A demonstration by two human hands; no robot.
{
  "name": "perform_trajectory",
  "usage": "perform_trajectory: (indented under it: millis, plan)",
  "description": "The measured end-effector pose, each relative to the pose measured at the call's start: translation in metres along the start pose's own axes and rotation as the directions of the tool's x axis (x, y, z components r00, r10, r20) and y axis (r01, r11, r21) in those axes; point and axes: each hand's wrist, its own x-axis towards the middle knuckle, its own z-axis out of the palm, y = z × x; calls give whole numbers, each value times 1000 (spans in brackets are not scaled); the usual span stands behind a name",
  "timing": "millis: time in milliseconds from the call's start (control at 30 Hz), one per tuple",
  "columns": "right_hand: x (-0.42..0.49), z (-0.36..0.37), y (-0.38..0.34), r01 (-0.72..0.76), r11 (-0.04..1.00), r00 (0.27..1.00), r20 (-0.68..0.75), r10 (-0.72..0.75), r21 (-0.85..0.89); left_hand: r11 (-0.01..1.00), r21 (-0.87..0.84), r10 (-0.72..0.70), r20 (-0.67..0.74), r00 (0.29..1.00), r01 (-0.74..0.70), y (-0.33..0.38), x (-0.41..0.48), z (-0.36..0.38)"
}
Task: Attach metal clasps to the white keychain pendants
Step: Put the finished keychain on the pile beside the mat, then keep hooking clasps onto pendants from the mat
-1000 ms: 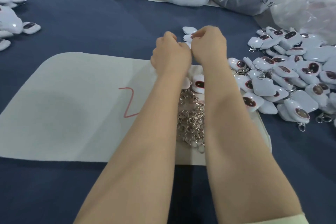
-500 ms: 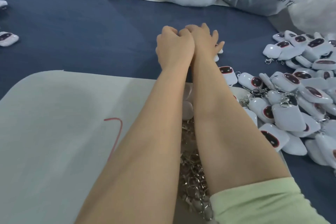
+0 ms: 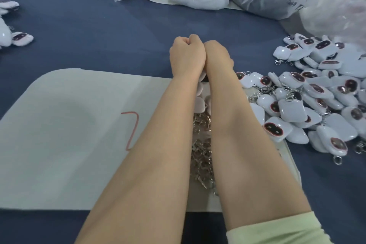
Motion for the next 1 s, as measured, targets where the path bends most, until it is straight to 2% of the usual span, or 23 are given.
perform_trajectory:
  millis: [200,300,400,467,533,633,767,900,1000]
  plan:
    - [-35,1,4,88,995,995,41,-86,-50,996,82,23,29,999,-25,3,-22,-13]
    - [-46,0,4,94,996,996,-10,-94,-4,984,176,12,16,1000,-15,0,-28,-20]
    - [-49,-1,7,41,984,997,-77,-29,171,979,205,21,-43,999,-11,-7,-28,-29]
    - [-48,1,8,20,973,989,-148,14,229,978,207,25,-82,996,-7,-11,-27,-33]
    - [-45,5,7,7,977,978,-207,37,212,980,197,29,-107,994,-8,-15,-24,-35]
    - [-38,10,2,47,986,972,-236,-7,162,984,173,55,-113,992,-35,-17,-21,-33]
    - [-22,13,-6,57,987,987,-154,-34,147,989,136,77,-124,989,-60,-16,-14,-30]
    - [-12,13,-14,-29,999,998,64,27,28,997,61,52,-122,991,-45,-17,-7,-30]
    - [-8,14,-17,-62,997,995,74,59,35,998,50,39,-106,994,-34,-18,-4,-28]
